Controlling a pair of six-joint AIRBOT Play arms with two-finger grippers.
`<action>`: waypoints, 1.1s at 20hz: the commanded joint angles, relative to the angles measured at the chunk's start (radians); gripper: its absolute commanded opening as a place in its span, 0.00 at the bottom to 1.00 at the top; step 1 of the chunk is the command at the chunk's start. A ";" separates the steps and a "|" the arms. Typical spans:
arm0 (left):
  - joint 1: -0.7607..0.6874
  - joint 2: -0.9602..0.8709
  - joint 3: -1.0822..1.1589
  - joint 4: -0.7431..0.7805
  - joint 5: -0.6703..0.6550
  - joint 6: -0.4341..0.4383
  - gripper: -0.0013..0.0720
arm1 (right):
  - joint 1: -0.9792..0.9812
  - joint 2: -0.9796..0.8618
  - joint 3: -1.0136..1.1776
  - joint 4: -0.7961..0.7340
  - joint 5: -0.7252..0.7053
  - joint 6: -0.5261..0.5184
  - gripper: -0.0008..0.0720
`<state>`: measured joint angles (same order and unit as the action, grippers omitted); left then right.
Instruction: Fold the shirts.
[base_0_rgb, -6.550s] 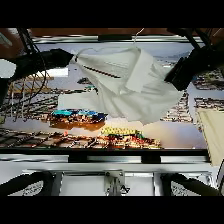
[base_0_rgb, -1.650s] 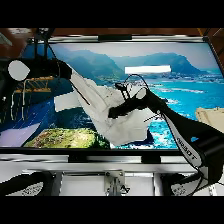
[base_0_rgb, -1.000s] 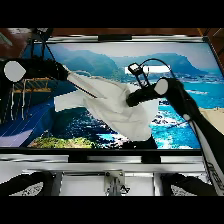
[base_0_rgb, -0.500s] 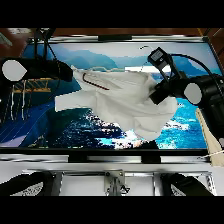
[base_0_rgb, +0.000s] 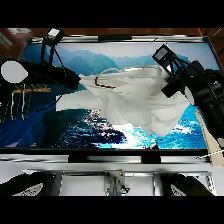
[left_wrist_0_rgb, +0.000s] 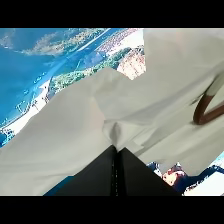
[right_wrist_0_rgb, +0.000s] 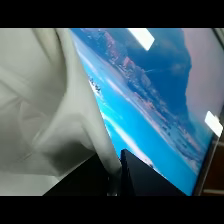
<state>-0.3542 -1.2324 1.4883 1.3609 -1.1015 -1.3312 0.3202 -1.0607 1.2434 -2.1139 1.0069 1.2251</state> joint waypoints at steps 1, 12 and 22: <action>-0.003 -0.001 0.000 -0.010 -0.114 0.002 0.08 | 0.000 -0.009 0.001 -0.079 -0.087 0.028 0.13; -0.001 -0.003 0.000 -0.346 0.003 -0.012 0.08 | 0.000 -0.046 0.001 -0.154 -0.157 0.046 0.13; 0.000 -0.010 0.000 -0.480 0.212 -0.096 0.08 | 0.006 -0.058 0.001 -0.194 -0.169 0.072 0.13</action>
<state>-0.3542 -1.2388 1.4876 0.9115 -0.9791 -1.4036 0.3195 -1.1179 1.2442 -2.3028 0.8402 1.2881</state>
